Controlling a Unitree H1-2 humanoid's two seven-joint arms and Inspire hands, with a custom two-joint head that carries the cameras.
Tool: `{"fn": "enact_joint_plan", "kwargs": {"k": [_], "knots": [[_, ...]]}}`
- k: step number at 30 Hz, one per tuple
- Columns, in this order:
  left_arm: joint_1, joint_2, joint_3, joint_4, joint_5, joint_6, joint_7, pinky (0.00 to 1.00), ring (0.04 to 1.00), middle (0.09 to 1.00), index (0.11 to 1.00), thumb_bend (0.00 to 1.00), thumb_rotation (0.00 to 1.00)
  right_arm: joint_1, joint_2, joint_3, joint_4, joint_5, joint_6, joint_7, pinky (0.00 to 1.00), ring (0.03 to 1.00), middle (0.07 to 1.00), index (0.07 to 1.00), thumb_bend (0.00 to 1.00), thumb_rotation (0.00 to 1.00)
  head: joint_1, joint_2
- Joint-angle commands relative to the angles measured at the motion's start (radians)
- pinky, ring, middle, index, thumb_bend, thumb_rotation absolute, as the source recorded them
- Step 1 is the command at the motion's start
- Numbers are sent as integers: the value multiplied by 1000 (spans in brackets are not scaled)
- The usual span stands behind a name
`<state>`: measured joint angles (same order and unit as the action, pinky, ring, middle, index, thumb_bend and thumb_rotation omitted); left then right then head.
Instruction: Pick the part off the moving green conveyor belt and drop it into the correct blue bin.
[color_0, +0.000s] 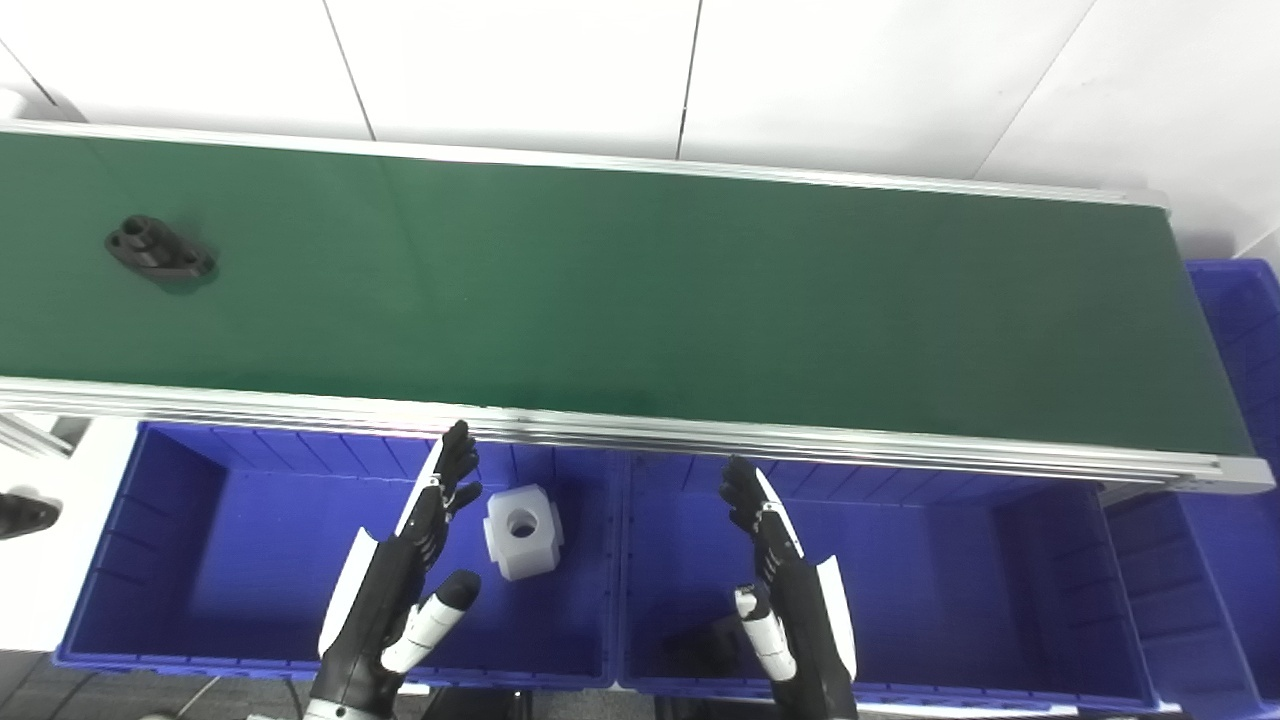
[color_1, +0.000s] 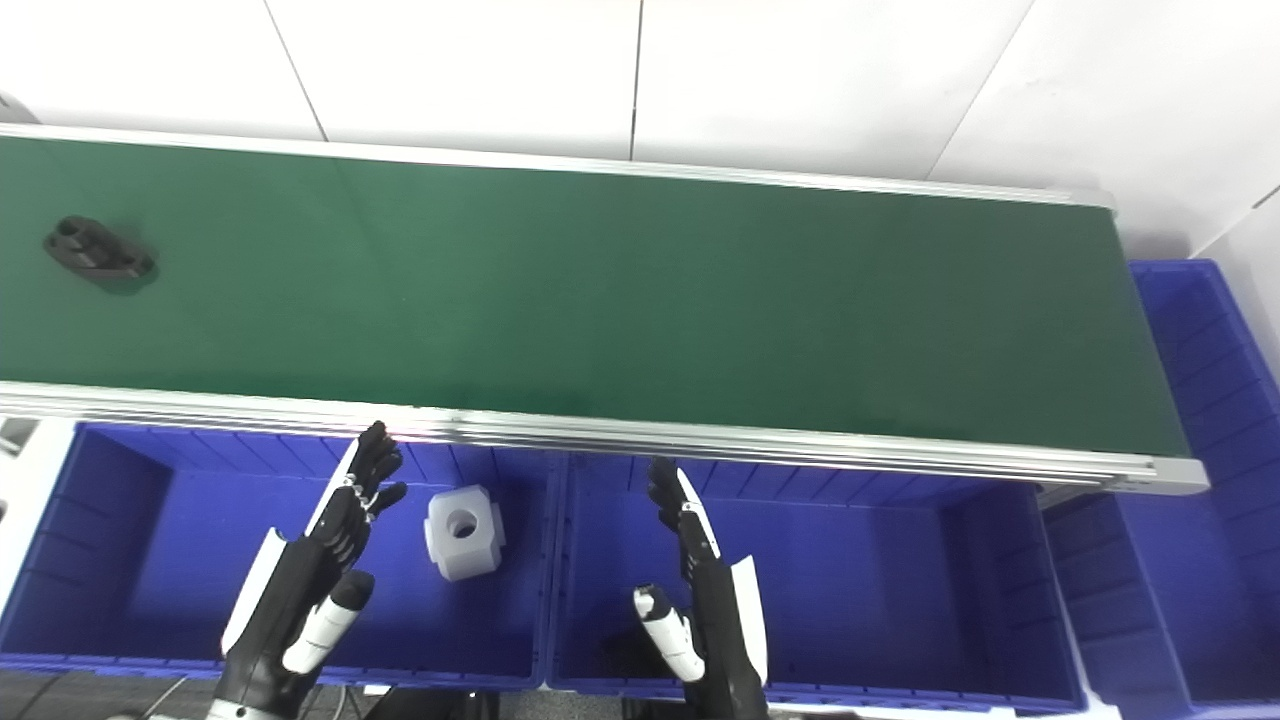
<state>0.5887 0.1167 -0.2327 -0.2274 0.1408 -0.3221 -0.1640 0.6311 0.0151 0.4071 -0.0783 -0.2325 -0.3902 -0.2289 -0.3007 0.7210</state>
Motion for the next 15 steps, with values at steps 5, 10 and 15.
{"fn": "enact_joint_plan", "kwargs": {"k": [5,10,15], "knots": [[8,-1,-8,-39,0,-5,6,924,978,1000,1000,834,891,37,126,87,-31,-4,-4,14,935,929,933,937,876,1000,5,-1],[4,1,-8,-37,7,-17,9,918,973,999,1000,836,895,40,128,85,-32,-13,-5,11,937,931,937,939,873,1000,9,0],[2,-1,-6,-34,7,-20,12,919,975,999,1000,836,899,39,127,86,-30,-10,-9,13,941,932,940,942,873,1000,8,-1]]}}
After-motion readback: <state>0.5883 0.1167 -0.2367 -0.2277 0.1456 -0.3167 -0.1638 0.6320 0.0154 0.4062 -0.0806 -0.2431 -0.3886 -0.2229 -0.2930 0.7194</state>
